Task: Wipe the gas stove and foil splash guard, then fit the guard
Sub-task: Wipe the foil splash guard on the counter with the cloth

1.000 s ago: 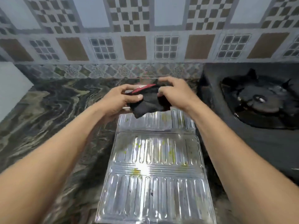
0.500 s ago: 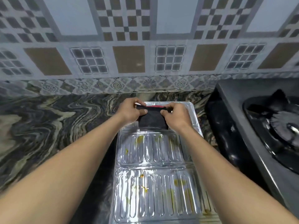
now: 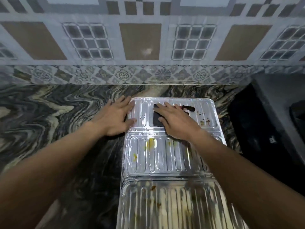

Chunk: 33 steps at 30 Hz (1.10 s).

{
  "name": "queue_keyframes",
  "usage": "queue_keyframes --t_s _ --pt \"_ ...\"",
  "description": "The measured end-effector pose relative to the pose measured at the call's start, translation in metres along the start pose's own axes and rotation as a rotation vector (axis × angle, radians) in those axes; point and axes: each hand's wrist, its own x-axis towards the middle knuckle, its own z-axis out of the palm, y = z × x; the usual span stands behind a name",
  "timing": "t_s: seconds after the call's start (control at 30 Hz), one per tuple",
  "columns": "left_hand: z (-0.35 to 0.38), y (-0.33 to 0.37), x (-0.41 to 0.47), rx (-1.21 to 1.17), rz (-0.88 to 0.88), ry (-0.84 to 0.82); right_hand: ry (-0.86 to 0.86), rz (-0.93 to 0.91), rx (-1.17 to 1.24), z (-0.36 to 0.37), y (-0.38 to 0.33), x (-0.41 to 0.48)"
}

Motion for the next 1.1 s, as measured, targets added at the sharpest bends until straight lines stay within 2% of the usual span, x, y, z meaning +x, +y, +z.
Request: queue_keyframes --t_s 0.1,0.27,0.53,0.63,0.9,1.1 --pt "0.004 -0.009 -0.003 0.110 0.022 -0.119 0.038 -0.007 -0.049 0.010 0.007 -0.001" --pt "0.009 -0.019 -0.002 0.169 0.085 -0.117 0.132 0.176 0.111 0.015 0.001 0.013" --pt "0.008 -0.021 0.000 0.136 0.105 -0.156 0.184 0.186 0.066 0.023 -0.022 0.042" --pt "0.008 -0.021 0.000 0.122 0.103 -0.152 0.218 0.205 0.192 0.020 -0.032 0.042" --pt "0.006 -0.020 -0.001 0.095 0.105 -0.154 0.096 -0.034 0.034 0.024 -0.034 0.041" --pt "-0.003 -0.017 0.000 0.082 0.083 -0.216 -0.043 -0.106 0.065 0.016 -0.026 0.004"
